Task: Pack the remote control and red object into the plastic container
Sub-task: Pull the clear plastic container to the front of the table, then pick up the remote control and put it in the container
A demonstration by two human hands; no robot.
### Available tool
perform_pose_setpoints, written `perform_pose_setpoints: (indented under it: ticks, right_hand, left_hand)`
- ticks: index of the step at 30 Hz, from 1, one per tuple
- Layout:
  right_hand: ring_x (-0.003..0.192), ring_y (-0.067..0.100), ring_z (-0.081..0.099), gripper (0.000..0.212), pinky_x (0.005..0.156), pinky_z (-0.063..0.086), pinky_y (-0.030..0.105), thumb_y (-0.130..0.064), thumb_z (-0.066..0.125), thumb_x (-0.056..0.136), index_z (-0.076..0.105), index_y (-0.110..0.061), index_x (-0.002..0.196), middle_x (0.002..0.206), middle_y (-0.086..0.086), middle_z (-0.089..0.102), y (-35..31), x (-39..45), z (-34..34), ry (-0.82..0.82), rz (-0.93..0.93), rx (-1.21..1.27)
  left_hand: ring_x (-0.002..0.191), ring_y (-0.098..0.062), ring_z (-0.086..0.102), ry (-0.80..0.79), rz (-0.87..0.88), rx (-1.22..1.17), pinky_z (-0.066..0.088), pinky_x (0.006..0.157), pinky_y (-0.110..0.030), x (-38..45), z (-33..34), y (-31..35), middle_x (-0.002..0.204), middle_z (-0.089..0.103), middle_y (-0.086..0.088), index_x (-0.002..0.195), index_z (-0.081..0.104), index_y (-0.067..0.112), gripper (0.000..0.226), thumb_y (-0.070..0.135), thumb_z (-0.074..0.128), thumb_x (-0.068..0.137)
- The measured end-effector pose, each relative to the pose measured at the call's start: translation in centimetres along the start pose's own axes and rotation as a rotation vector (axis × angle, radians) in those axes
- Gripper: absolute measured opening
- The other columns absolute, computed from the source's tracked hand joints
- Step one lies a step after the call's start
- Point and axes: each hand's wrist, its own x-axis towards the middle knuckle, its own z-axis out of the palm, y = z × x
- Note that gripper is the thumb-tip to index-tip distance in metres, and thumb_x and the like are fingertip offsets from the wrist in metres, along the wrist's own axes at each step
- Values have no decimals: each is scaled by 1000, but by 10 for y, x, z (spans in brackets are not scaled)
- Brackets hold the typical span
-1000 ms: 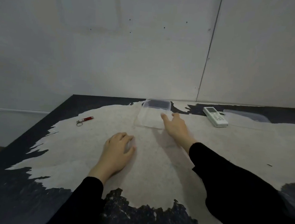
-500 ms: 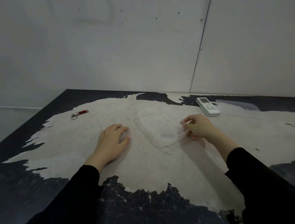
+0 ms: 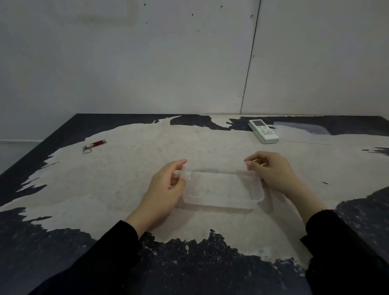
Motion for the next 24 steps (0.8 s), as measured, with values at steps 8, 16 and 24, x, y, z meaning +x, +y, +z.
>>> perform_pose_setpoints:
  ticks: [8,16,24]
  right_hand:
    - [106,35,56,42,89,42,36,-22,64,83,53,-8,122,123,22,54,25,67,-18,279,63,-233]
    - [115,44,43,66,91,41,49,-40,61,82,40,4,126,127,27,47,36,111,-10,301,163,-597]
    - [102,40,59,42,85,44,38,-29,60,83,62,-4,117,111,25,66,21,87,-29,247,-1,-426]
  left_hand:
    - [97,-1,51,-21,-51,-49,44,77,-20,5,0,4,111,54,10,132,45,31,41,18,43,94]
    - [100,2,52,-11,-65,-54,48,86,-24,3,3,2,113,53,19,133,42,36,40,29,46,94]
    - [101,-2,54,-7,-62,-51,49,89,-28,5,3,-2,113,55,14,135,42,34,43,28,48,93]
